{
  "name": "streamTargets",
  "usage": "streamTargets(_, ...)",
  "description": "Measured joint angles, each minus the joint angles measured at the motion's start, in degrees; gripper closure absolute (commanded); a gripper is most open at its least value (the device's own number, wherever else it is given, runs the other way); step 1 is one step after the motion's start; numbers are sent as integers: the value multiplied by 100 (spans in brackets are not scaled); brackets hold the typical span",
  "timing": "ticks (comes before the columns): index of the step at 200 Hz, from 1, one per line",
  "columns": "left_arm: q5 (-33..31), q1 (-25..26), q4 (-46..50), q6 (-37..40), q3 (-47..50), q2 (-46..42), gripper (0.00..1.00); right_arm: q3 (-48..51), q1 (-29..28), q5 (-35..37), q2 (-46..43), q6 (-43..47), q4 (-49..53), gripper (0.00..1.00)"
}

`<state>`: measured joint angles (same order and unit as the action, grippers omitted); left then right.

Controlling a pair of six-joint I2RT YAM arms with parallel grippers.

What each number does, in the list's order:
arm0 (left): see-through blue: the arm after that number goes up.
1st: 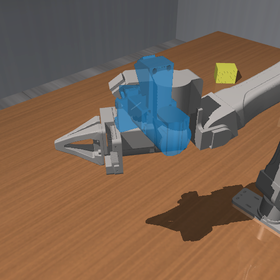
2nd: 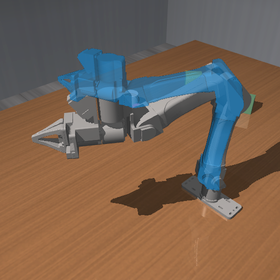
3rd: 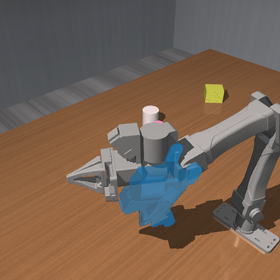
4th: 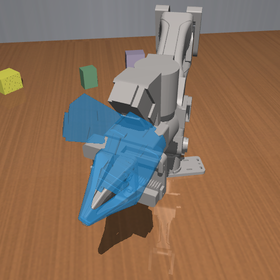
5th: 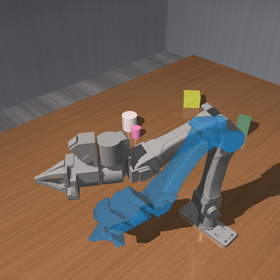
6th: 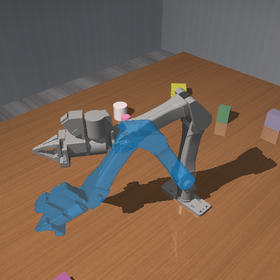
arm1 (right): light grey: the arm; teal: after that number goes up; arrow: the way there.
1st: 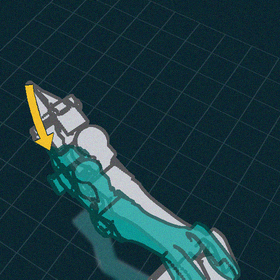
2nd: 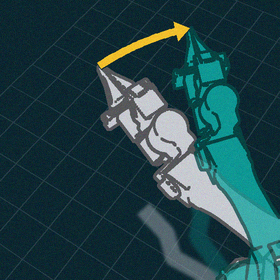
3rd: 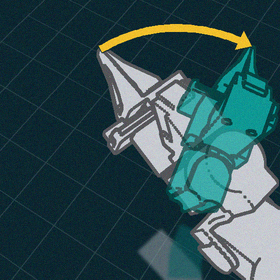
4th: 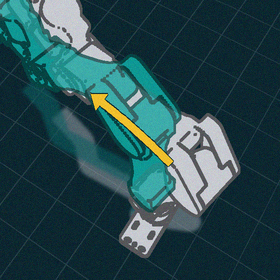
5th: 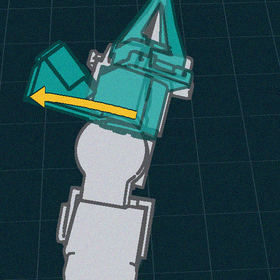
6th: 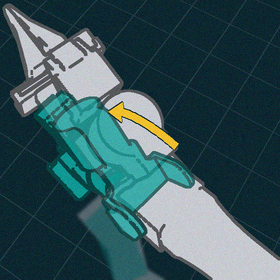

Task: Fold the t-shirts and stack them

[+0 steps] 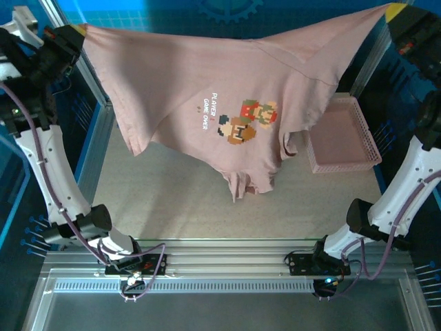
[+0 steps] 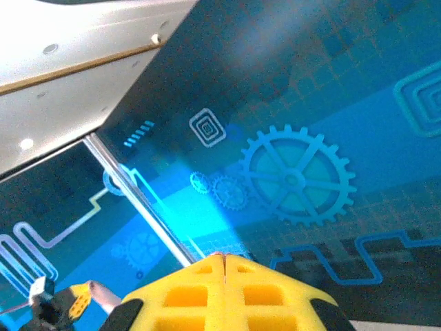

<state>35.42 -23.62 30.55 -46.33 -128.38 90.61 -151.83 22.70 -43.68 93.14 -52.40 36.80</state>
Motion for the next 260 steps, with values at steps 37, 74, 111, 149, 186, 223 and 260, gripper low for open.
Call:
streamTargets(37, 2, 446, -160, -68, -713, 1204, 100, -48, -798, 415, 870, 481, 219, 100)
streamTargets(74, 0, 776, -479, -616, -2540, 2957, 100, -466, -1191, 772, 2057, 551, 144, 100)
streamTargets(111, -13, 822, -1062, -1191, -2798, 3388, 100, -697, -1215, 1056, 2413, 422, -214, 100)
streamTargets(149, 44, 603, -1731, -1471, -2868, 3379, 100, -846, -1213, 1176, 2144, 608, -400, 100)
streamTargets(186, 457, 302, -2129, -1478, -2474, 3045, 100, -186, -1246, 1228, 1318, 1300, -160, 100)
streamTargets(223, 787, 293, -1897, -669, -66, 1591, 100, 3106, -1563, 1543, -761, 2214, -107, 100)
streamTargets(260, 667, 319, -1840, 317, 4098, -382, 100, 7361, -1637, 1943, -2874, 2411, -337, 100)
